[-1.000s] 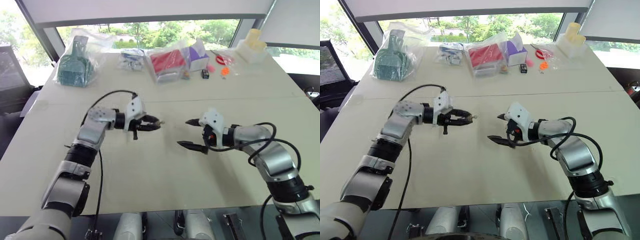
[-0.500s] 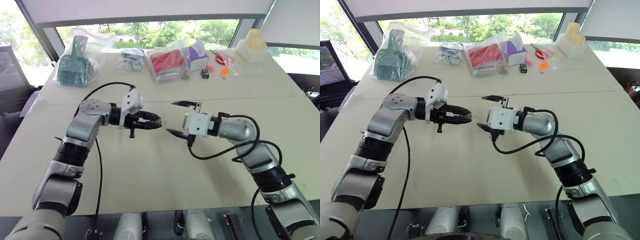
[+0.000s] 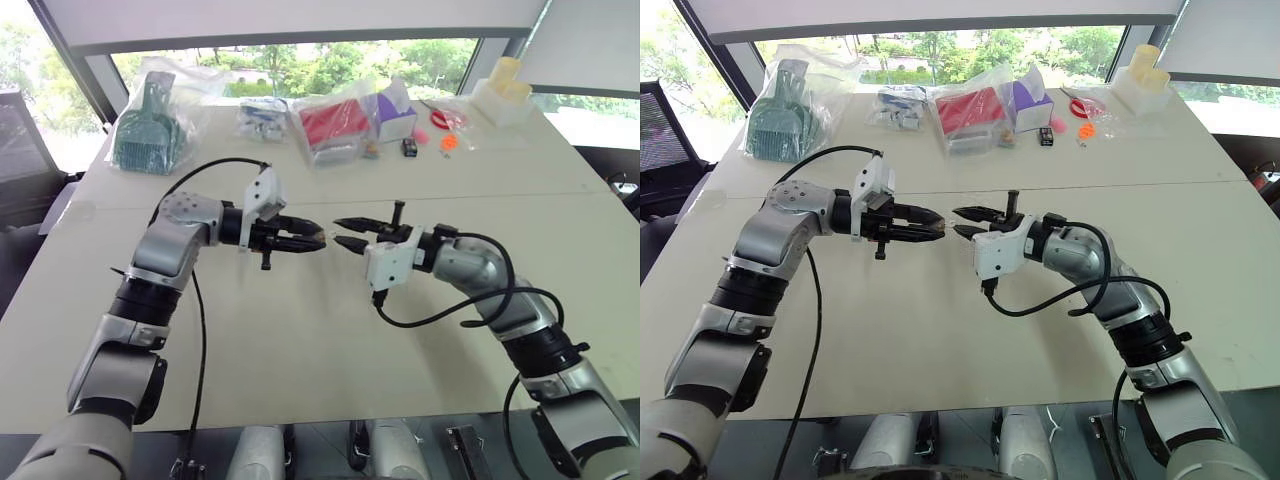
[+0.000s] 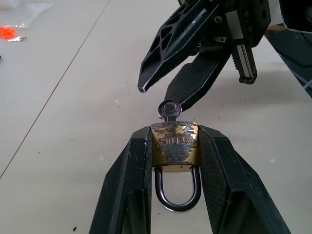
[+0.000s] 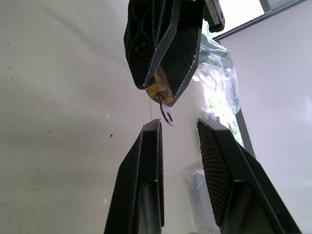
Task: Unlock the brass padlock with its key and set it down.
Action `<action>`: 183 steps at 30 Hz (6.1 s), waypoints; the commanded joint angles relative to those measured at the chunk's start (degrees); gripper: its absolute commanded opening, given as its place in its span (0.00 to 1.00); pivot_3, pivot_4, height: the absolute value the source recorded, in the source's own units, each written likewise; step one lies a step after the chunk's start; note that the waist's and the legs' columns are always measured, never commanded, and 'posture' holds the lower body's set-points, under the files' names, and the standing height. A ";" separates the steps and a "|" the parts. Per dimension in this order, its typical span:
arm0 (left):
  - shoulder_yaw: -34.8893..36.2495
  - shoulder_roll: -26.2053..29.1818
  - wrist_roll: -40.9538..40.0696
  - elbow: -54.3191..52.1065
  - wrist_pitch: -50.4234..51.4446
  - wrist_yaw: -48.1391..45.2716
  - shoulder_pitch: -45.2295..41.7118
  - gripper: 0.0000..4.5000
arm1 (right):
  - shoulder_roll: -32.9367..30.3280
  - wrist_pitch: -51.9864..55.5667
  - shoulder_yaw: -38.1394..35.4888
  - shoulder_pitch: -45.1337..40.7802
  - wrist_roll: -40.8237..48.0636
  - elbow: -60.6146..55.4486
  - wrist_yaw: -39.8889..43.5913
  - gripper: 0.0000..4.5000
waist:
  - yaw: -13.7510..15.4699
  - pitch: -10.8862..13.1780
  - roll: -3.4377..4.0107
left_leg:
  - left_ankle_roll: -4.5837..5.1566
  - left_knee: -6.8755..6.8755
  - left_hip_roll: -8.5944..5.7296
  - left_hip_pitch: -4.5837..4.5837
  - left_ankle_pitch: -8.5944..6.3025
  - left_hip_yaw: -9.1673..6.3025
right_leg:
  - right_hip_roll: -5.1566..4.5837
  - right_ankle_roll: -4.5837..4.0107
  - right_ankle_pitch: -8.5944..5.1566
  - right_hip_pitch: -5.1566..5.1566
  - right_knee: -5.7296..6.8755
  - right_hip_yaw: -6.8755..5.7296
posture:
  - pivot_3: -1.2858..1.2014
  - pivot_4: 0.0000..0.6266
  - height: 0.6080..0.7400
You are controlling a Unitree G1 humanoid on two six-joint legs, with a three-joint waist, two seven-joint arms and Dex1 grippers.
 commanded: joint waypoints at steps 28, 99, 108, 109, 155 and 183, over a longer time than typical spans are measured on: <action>-2.60 0.49 5.28 -4.03 -16.03 -1.52 0.91 0.17 | 0.95 11.70 3.02 -5.03 14.04 -1.92 18.64 0.01 | 0.07 0.00 0.00 | -0.02 0.00 0.01 0.02 0.02 0.04 | 0.01 -0.01 0.01 0.01 0.01 0.01 | 0.52 0.24 1.00; 2.22 6.10 -10.73 -10.06 13.59 -6.43 1.40 0.99 | 2.07 -24.90 5.20 -10.27 -1.68 12.70 -2.16 0.00 | -0.32 0.00 0.00 | -0.45 0.00 0.01 0.06 0.26 -0.01 | 0.02 0.01 -0.02 0.00 0.07 0.12 | 0.52 0.24 1.00; 9.84 10.87 -10.70 -8.55 12.10 -0.33 2.48 0.99 | 0.77 -23.57 4.71 -8.51 -0.63 12.14 -0.98 0.00 | -0.40 0.01 0.01 | -0.45 0.00 0.01 0.07 0.26 -0.05 | 0.02 0.01 -0.02 0.00 0.08 0.12 | 0.52 0.24 1.00; 10.98 11.09 -11.36 -8.75 13.03 0.79 2.90 0.99 | 0.69 -23.39 4.66 -8.30 -0.49 11.91 -0.92 0.00 | -0.41 0.01 0.01 | -0.45 0.00 0.02 0.07 0.26 -0.05 | 0.01 0.01 -0.02 0.00 0.07 0.13 | 0.52 0.24 1.00; 8.10 5.37 -12.01 -7.88 12.00 9.21 10.99 0.01 | 1.34 -18.99 4.82 -7.78 3.67 7.37 2.82 0.00 | -0.23 0.01 0.01 | -0.48 -0.01 0.02 0.10 0.28 -0.02 | 0.01 0.01 -0.01 0.01 0.09 0.16 | 0.52 0.24 1.00; 13.55 9.86 -10.83 -10.42 10.62 13.88 17.75 0.01 | 6.79 -25.47 9.33 -12.36 -10.41 41.76 -9.47 0.00 | -1.42 0.01 0.01 | -0.51 -0.04 0.03 0.12 0.30 0.00 | 0.01 0.01 -0.02 0.00 0.08 0.18 | 0.52 0.24 1.00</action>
